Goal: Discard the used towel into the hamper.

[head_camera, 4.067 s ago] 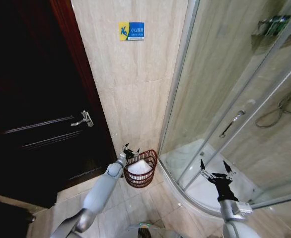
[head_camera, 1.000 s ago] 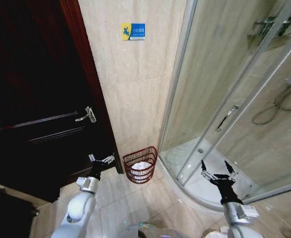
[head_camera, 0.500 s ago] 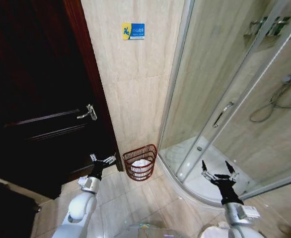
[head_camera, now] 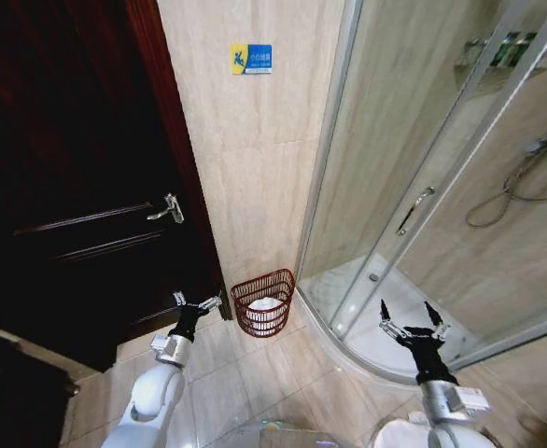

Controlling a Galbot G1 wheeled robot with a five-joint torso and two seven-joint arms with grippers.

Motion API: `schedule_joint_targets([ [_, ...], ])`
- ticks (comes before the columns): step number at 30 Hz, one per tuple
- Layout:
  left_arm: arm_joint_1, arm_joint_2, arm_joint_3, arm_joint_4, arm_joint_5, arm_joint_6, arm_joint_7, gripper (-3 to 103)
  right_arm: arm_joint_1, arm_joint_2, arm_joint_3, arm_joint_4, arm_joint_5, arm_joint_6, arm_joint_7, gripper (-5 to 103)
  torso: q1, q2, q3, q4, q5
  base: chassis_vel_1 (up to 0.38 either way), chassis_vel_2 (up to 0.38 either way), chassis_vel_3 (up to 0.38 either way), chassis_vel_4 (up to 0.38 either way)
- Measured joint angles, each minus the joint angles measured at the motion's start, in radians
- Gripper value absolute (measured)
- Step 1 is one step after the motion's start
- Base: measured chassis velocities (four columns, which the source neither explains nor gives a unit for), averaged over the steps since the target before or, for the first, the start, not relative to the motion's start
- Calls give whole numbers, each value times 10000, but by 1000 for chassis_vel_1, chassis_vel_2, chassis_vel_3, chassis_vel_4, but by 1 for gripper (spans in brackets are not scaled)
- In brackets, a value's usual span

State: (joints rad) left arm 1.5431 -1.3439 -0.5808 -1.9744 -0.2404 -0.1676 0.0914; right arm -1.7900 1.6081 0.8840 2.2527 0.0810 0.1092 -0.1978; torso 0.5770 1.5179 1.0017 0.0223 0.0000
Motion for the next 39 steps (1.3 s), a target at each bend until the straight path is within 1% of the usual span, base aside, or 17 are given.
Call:
schedule_joint_targets([
  [12, -39, -82, 132, 25, 18, -91, -16, 100, -34, 0, 98, -25, 63, 28, 66, 100, -1, 0, 0, 0, 0, -57, -56, -54, -57],
  [25, -71, -138, 162, 66, 52, -120, -18, 100, -85, 0, 190, -18, 145, 102, 116, 100, -1, 0, 0, 0, 1, -112, -108, -104, -110],
  [29, -79, -147, 160, 68, 27, -225, -14, 100, -119, 0, 201, -19, 154, 112, 129, 100, -4, 1, -1, -2, 1, -132, -123, -130, -127],
  [31, -95, -152, 162, 68, -31, -299, -15, 100, -135, 0, 200, -4, 155, 92, 154, 100, -3, 2, 0, -3, 0, -105, -111, -106, -109],
  [32, -104, -147, 198, 59, -203, -354, -48, 100, -152, 0, 185, 49, 162, 16, 227, 100, -2, 2, 0, -3, 2, -70, -99, -106, -89],
  [34, 12, -102, 295, -104, -610, -220, -117, 100, -176, 0, 170, 129, 197, -145, 296, 100, -2, 2, 0, -4, 0, -76, -51, -60, -70],
  [39, 81, -111, 314, -200, -707, -165, -95, 100, -185, 0, 185, 135, 204, -153, 298, 100, -3, 2, -1, 0, 0, -16, -10, -6, -10],
])
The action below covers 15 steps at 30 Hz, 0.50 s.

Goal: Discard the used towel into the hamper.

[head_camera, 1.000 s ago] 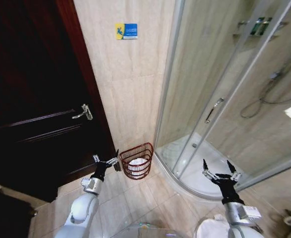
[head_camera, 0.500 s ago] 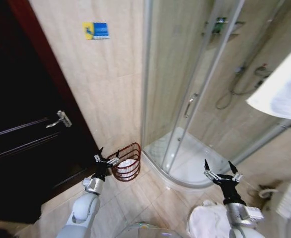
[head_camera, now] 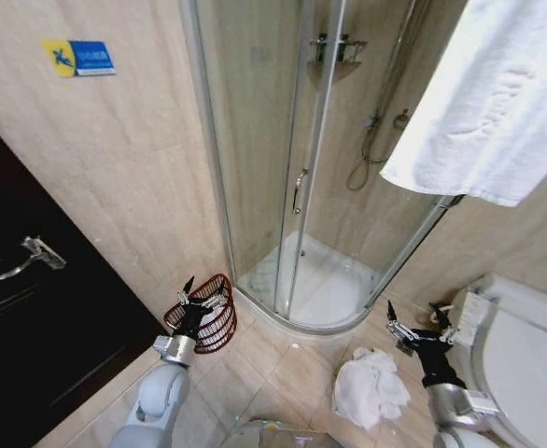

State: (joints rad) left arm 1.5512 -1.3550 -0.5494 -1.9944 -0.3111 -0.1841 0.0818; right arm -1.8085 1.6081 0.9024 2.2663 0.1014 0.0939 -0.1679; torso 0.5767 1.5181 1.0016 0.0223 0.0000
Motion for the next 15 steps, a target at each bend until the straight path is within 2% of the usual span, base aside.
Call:
schedule_joint_targets([
  [15, -13, -17, 12, -7, -41, -10, 53, 100, -19, 0, 5, -52, 38, 71, -17, 100, 1, 0, 0, 0, 0, 0, 0, 0, 0],
])
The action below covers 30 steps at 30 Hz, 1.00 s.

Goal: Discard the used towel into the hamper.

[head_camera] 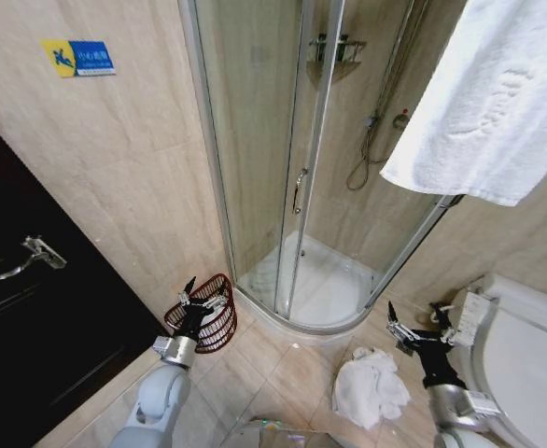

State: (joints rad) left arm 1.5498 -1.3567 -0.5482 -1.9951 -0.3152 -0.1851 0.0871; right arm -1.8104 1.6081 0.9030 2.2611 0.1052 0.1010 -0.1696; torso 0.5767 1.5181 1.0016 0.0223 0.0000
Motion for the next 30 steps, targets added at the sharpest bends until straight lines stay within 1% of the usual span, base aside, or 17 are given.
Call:
schedule_joint_targets([
  [9, 9, -5, -7, 30, 17, -51, 8, 100, -33, 0, 5, -57, -3, 71, -26, 100, 0, 0, 0, -1, -1, -24, -17, 19, 22],
  [26, 16, -52, 22, 33, 60, -29, 13, 100, -40, 0, 88, -164, 118, 211, -37, 100, 2, -2, 0, 0, 0, -104, -104, 109, 102],
  [30, -9, -90, 34, 44, 181, -104, -30, 100, -42, 0, 102, -183, 150, 217, -38, 100, 1, -1, 0, 0, 0, -77, -77, 88, 86],
])
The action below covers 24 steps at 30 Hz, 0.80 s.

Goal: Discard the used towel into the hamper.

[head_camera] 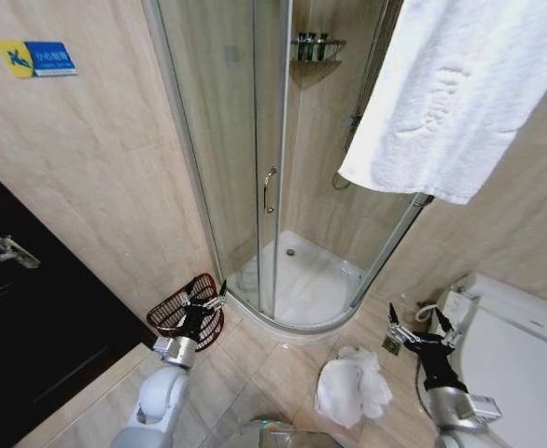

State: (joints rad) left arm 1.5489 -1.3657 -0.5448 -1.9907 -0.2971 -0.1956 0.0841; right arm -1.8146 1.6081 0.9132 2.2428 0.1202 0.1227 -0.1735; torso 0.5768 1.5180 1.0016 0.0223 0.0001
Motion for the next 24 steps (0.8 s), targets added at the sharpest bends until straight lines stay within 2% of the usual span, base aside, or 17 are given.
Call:
schedule_joint_targets([
  [10, 63, 11, -46, -62, 75, 53, 34, 100, 4, 0, 0, -28, 12, 37, -7, 100, -30, -61, -32, 0, 0, -95, -91, 78, 82],
  [19, 25, -61, 17, -53, 178, 46, 32, 100, -14, 0, 19, -31, 53, 72, -8, 100, -296, -642, -343, 0, 0, -77, -56, 76, 62],
  [24, 11, -46, 10, -32, 180, 40, 29, 100, -21, 0, 19, -32, 58, 83, -8, 100, -392, -836, -445, 0, 0, -59, -56, 46, 61],
])
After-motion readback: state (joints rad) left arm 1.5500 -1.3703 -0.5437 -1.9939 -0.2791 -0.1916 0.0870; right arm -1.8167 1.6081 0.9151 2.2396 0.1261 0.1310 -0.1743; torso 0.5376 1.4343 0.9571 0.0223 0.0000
